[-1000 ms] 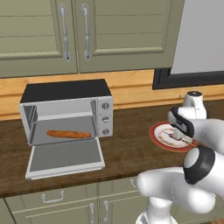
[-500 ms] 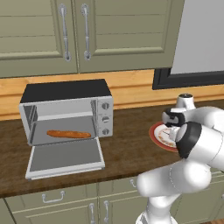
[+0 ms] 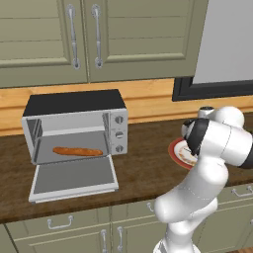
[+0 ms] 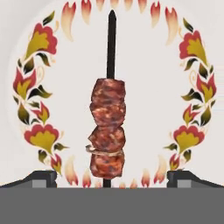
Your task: Pick up the kebab skewer and baguette bread, and place them inside the toaster oven. Close the toaster oven door and start by setting the timer.
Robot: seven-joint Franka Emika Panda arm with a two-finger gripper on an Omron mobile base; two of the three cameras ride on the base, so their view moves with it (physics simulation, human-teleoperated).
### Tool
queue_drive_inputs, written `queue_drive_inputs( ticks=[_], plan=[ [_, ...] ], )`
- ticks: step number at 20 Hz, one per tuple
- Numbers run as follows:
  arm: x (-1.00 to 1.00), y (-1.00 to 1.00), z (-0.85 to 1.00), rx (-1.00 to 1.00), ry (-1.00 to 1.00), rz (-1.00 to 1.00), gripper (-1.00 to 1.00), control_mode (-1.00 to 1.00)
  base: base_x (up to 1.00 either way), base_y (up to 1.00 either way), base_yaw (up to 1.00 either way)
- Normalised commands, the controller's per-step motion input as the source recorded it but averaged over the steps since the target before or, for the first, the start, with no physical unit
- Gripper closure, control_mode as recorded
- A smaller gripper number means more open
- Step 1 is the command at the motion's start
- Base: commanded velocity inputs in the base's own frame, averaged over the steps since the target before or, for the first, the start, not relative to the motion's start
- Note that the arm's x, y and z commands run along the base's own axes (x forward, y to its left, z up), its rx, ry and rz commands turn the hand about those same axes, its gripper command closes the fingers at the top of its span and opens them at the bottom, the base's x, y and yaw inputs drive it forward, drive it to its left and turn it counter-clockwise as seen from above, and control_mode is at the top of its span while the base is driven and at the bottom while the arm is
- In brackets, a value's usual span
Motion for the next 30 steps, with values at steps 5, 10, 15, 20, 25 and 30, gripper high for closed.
queue_drive_inputs(
  ticks=[5, 10, 15, 20, 25, 30],
  plan=[
    [0.15, -0.09, -0.25, 0.01, 0.01, 0.0, -1.0, -1.0, 0.0, 0.0, 0.0],
    [0.09, 0.0, -0.22, 0.03, 0.0, 0.0, -1.0, -1.0, 0.0, 0.0, 0.0],
    [0.1, 0.0, -0.16, 0.01, 0.0, 0.0, -1.0, -1.0, 0.0, 0.0, 0.0],
    [0.04, 0.04, -0.1, 0.0, 0.0, 0.0, 1.0, -1.0, 0.0, 0.0, 0.0],
    [-0.01, 0.06, 0.0, 0.0, 0.0, 0.01, 1.0, -1.0, 0.0, 0.0, 0.0],
    [-0.05, 0.09, 0.01, 0.0, 0.0, 0.06, 1.0, -1.0, 0.0, 0.0, 0.0]
  ],
)
